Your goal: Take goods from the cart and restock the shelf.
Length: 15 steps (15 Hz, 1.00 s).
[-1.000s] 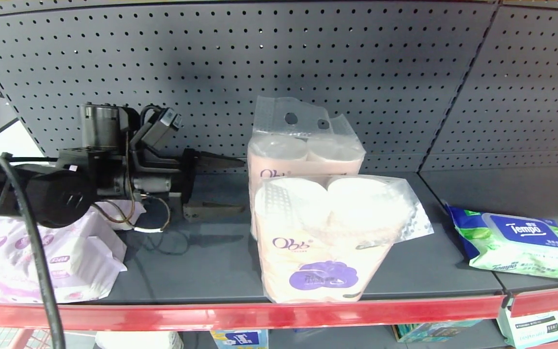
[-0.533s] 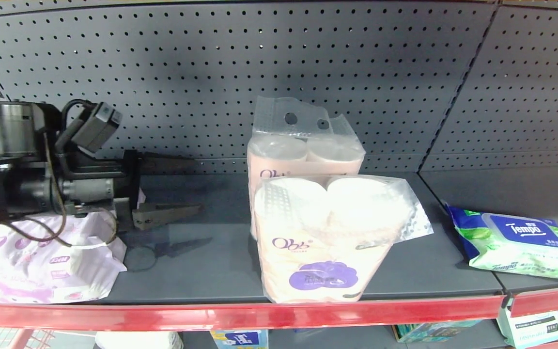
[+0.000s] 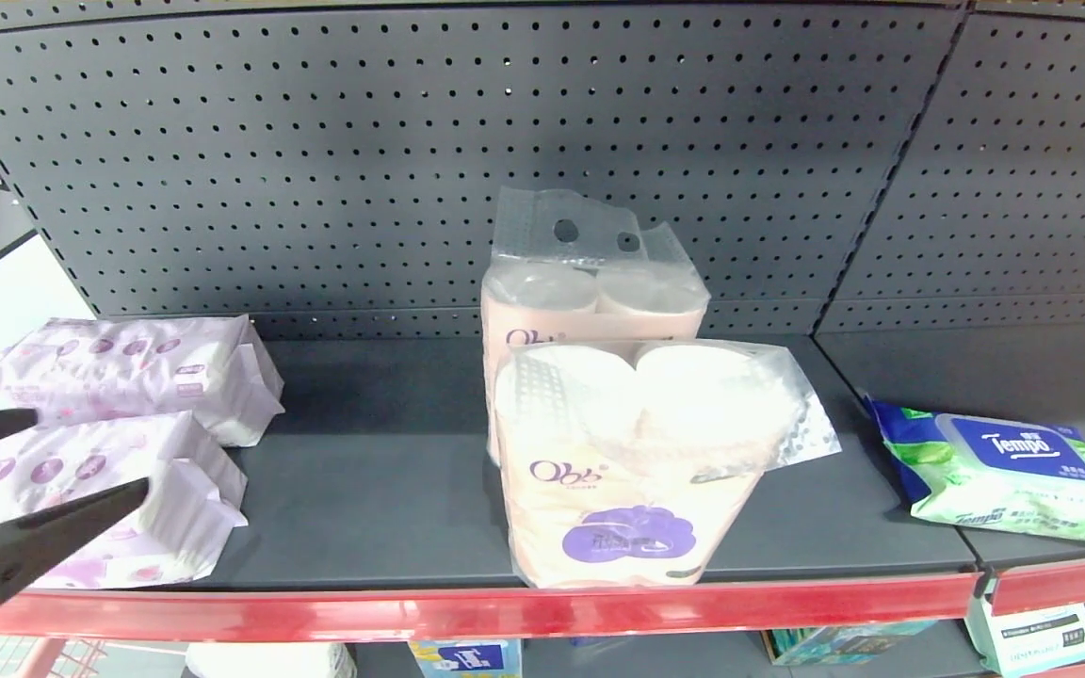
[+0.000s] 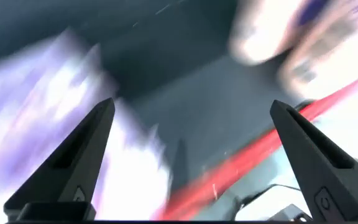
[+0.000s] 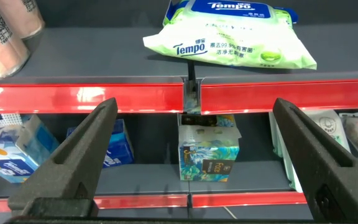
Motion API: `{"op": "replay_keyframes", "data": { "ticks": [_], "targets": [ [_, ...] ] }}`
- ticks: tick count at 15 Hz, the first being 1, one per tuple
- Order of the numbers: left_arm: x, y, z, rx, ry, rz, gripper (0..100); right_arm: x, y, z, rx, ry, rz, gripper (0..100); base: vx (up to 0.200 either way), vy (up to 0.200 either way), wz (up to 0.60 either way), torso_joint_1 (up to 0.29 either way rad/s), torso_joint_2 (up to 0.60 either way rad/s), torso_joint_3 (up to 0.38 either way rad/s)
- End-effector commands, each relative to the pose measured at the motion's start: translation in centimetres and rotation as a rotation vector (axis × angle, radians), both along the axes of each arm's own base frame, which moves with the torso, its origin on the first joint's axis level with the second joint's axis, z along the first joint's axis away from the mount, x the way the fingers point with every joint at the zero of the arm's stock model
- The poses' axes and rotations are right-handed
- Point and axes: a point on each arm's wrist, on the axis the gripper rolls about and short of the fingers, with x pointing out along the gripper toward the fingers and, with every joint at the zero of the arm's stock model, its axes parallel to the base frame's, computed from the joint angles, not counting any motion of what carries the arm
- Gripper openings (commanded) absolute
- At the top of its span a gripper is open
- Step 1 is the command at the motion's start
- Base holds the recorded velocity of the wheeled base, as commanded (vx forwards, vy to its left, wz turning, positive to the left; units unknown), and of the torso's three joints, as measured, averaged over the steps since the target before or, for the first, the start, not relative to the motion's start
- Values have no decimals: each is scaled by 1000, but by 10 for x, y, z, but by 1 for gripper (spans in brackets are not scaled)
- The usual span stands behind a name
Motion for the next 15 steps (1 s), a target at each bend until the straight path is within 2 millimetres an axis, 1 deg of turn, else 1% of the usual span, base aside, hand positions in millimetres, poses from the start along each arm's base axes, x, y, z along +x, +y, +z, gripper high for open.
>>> {"op": "replay_keyframes", "data": {
  "ticks": [1,2,3,4,8,9,11,13,15],
  "targets": [
    [-84,9,-30,-99,-97,354,100,0,0,0,0,0,0,100,0,0,0,0,0,0],
    [-95,10,-45,-105,-117,415,100,0,0,0,0,0,0,100,0,0,0,0,0,0],
    [-97,10,-48,-104,-119,422,100,0,0,0,0,0,0,100,0,0,0,0,0,0],
    [-110,12,-81,-71,-135,485,100,0,0,0,0,0,0,100,0,0,0,0,0,0],
    [-119,13,-100,-32,-150,528,100,0,0,0,0,0,0,100,0,0,0,0,0,0],
    [-124,13,-107,-33,-156,531,100,0,0,0,0,0,0,100,0,0,0,0,0,0],
    [-133,13,-132,-43,-182,520,100,0,0,0,-5,0,8,100,0,0,0,0,0,0],
    [-131,12,-143,-60,-186,505,100,1,0,0,-3,15,14,100,0,0,0,0,0,0],
    [-128,12,-146,-74,-198,474,100,1,0,1,-6,12,13,100,0,0,0,0,0,0]
  ]
}}
